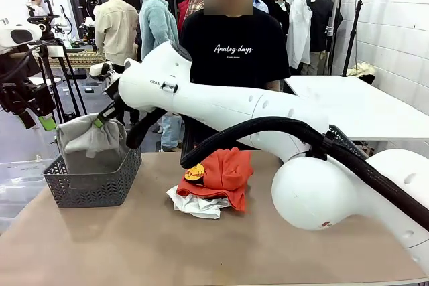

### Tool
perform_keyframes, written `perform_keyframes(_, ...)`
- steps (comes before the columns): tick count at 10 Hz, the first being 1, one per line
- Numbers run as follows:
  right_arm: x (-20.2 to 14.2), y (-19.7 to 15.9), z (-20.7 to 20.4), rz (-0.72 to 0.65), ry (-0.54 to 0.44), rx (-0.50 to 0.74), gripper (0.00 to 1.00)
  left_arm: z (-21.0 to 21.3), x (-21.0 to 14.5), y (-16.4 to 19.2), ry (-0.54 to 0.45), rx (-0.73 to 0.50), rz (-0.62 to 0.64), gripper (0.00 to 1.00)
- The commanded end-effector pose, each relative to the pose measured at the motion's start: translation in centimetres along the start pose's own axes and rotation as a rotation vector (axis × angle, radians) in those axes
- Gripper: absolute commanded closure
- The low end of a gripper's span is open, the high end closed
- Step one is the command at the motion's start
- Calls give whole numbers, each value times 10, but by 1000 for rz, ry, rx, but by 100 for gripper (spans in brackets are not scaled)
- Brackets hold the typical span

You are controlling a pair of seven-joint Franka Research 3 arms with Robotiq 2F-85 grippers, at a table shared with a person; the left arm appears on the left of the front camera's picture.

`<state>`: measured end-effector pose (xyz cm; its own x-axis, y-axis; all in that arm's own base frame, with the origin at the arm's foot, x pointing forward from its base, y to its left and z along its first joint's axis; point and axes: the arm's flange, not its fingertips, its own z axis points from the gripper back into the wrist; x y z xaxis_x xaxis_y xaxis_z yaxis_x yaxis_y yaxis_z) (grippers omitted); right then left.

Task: Sort the tops and bottoms.
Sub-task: Sort the clothes according to human instructions.

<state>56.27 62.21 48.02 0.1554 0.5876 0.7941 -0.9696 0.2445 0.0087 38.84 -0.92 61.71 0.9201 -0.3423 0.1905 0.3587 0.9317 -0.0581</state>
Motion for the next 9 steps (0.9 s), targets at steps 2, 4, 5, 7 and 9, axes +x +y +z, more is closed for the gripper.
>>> perform_keyframes(2,154,-113,-148,5,91,-63,100,0,-2,0,8,8,2,36)
perform_keyframes(4,150,-116,-156,24,93,-96,100,0,-2,0,8,8,2,36)
perform_keyframes(5,149,-118,-159,34,83,-104,93,0,-2,0,8,8,2,36)
perform_keyframes(7,151,-118,-156,86,66,-120,53,0,-2,0,8,8,2,36)
perform_keyframes(9,155,-114,-146,113,37,-138,13,0,-2,0,8,8,2,36)
